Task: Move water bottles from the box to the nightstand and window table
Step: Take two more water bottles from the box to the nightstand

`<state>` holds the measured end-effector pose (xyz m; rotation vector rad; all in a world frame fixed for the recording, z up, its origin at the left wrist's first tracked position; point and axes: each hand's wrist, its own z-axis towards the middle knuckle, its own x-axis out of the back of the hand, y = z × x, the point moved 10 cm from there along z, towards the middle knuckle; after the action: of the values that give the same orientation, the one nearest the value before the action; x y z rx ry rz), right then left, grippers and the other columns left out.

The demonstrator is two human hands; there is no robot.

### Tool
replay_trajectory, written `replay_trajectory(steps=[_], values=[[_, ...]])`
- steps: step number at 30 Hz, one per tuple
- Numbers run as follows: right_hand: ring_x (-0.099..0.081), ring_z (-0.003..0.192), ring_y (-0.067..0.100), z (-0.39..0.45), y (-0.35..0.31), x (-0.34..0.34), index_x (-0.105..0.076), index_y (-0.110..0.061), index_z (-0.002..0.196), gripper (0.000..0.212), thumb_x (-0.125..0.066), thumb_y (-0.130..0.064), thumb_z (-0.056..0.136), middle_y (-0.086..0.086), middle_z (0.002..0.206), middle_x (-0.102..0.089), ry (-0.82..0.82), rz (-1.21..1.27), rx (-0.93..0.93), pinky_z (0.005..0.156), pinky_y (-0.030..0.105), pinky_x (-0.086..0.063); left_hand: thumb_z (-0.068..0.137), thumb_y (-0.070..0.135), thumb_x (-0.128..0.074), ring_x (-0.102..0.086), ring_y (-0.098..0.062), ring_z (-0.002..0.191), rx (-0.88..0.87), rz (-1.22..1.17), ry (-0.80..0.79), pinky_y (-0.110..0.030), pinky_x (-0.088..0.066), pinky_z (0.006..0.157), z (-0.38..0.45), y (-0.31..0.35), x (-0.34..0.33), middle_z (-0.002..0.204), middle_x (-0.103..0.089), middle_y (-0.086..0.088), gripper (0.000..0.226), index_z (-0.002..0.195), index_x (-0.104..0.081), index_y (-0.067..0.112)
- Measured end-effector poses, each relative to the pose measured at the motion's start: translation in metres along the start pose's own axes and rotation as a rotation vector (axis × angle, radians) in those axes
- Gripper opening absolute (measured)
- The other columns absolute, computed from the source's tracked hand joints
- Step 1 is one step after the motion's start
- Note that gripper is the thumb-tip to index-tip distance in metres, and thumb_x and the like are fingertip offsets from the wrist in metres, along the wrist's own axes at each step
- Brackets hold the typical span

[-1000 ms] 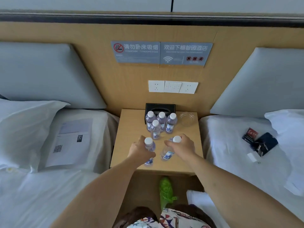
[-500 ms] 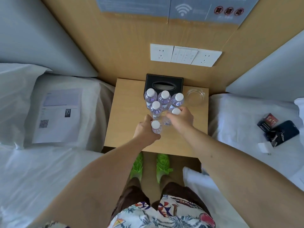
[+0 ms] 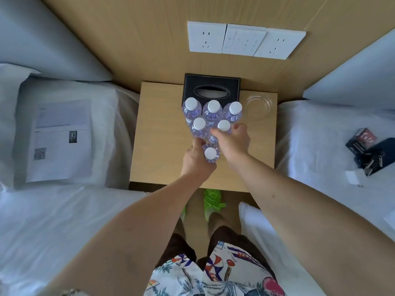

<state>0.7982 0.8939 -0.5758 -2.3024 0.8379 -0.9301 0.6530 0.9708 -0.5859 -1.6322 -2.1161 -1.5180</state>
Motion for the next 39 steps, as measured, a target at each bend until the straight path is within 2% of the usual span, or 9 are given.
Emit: replay_trajectory(steps=[3, 6, 9, 20, 24, 28, 32, 35, 39], values=[[-0.061, 0.088, 0.015, 0.000, 0.000, -0.003, -0.052, -0.020, 0.113, 0.056, -0.088, -0.035, 0.074, -0.012, 0.093, -0.055, -0.028, -0.020, 0.010, 0.057, 0.018, -0.040, 0.073, 0.003, -0.074, -0.059, -0.031, 0.087, 0.006, -0.032, 0.063, -0.045, -0.055, 0.068, 0.002, 0.001, 0.003, 0.098, -0.060, -0.005, 0.051, 0.112, -0.043, 0.015], [-0.062, 0.086, 0.011, 0.002, 0.003, -0.003, -0.055, -0.022, 0.112, 0.055, -0.089, -0.036, 0.072, -0.012, 0.097, -0.059, -0.045, -0.019, 0.020, 0.058, 0.015, -0.040, 0.070, 0.004, -0.079, -0.048, -0.022, 0.086, -0.018, -0.019, 0.113, -0.029, -0.038, 0.071, 0.006, 0.002, 0.008, 0.105, -0.050, 0.000, 0.052, 0.104, -0.043, 0.018], [-0.058, 0.082, 0.002, 0.003, 0.005, -0.001, -0.055, -0.023, 0.111, 0.056, -0.090, -0.039, 0.070, -0.016, 0.094, -0.056, -0.052, -0.017, 0.035, 0.060, 0.015, -0.040, 0.069, 0.003, -0.077, -0.043, -0.020, 0.081, -0.012, -0.050, 0.161, -0.025, -0.029, 0.066, 0.005, -0.001, 0.013, 0.103, -0.048, 0.001, 0.050, 0.099, -0.040, 0.020], [-0.062, 0.099, 0.013, 0.006, 0.014, 0.004, -0.056, -0.028, 0.106, 0.053, -0.088, -0.052, 0.071, -0.016, 0.102, -0.057, -0.039, -0.042, 0.037, 0.076, 0.025, -0.043, 0.067, 0.004, -0.079, -0.046, -0.021, 0.084, 0.005, -0.150, 0.213, -0.031, -0.036, 0.071, 0.008, -0.008, 0.011, 0.103, -0.048, 0.000, 0.051, 0.097, -0.041, 0.017], [-0.059, 0.099, 0.013, 0.004, 0.014, 0.002, -0.055, -0.027, 0.107, 0.052, -0.086, -0.051, 0.075, -0.010, 0.111, -0.058, -0.061, -0.082, 0.053, 0.080, 0.027, -0.042, 0.068, 0.008, -0.084, -0.049, -0.023, 0.090, -0.020, -0.099, 0.187, -0.029, -0.035, 0.073, 0.009, -0.012, 0.012, 0.107, -0.048, 0.000, 0.055, 0.107, -0.046, 0.012], [-0.058, 0.096, 0.014, 0.002, 0.013, 0.001, -0.053, -0.026, 0.109, 0.046, -0.082, -0.049, 0.082, -0.008, 0.108, -0.057, -0.078, -0.117, 0.051, 0.076, 0.025, -0.039, 0.065, 0.012, -0.094, -0.052, -0.021, 0.103, 0.021, -0.032, 0.038, -0.030, -0.045, 0.085, 0.015, -0.021, 0.010, 0.121, -0.052, -0.004, 0.073, 0.122, -0.048, 0.010], [-0.062, 0.105, 0.021, 0.000, 0.012, 0.004, -0.057, -0.020, 0.132, 0.051, -0.076, -0.038, 0.089, -0.004, 0.114, -0.063, -0.127, -0.206, 0.023, 0.081, 0.028, -0.042, 0.073, 0.018, -0.090, -0.052, -0.023, 0.111, 0.054, 0.171, -0.077, -0.029, -0.040, 0.081, 0.013, -0.028, 0.023, 0.131, -0.054, -0.006, 0.074, 0.135, -0.050, 0.015], [-0.055, 0.096, 0.020, -0.004, -0.003, 0.014, -0.058, -0.021, 0.132, 0.046, -0.072, -0.032, 0.089, -0.005, 0.108, -0.057, -0.132, -0.250, 0.033, 0.079, 0.027, -0.039, 0.081, 0.019, -0.081, -0.051, -0.022, 0.101, 0.036, 0.249, -0.041, -0.031, -0.041, 0.077, 0.014, -0.013, 0.055, 0.131, -0.055, -0.006, 0.062, 0.136, -0.052, 0.017], [-0.056, 0.094, 0.023, -0.014, -0.043, 0.030, -0.062, -0.023, 0.117, 0.031, -0.067, -0.024, 0.087, -0.001, 0.106, -0.061, -0.120, -0.254, 0.076, 0.078, 0.029, -0.040, 0.083, 0.016, -0.077, -0.050, -0.020, 0.090, -0.073, 0.317, 0.022, -0.028, -0.040, 0.071, 0.022, 0.041, 0.100, 0.128, -0.056, -0.003, 0.051, 0.129, -0.058, 0.020]])
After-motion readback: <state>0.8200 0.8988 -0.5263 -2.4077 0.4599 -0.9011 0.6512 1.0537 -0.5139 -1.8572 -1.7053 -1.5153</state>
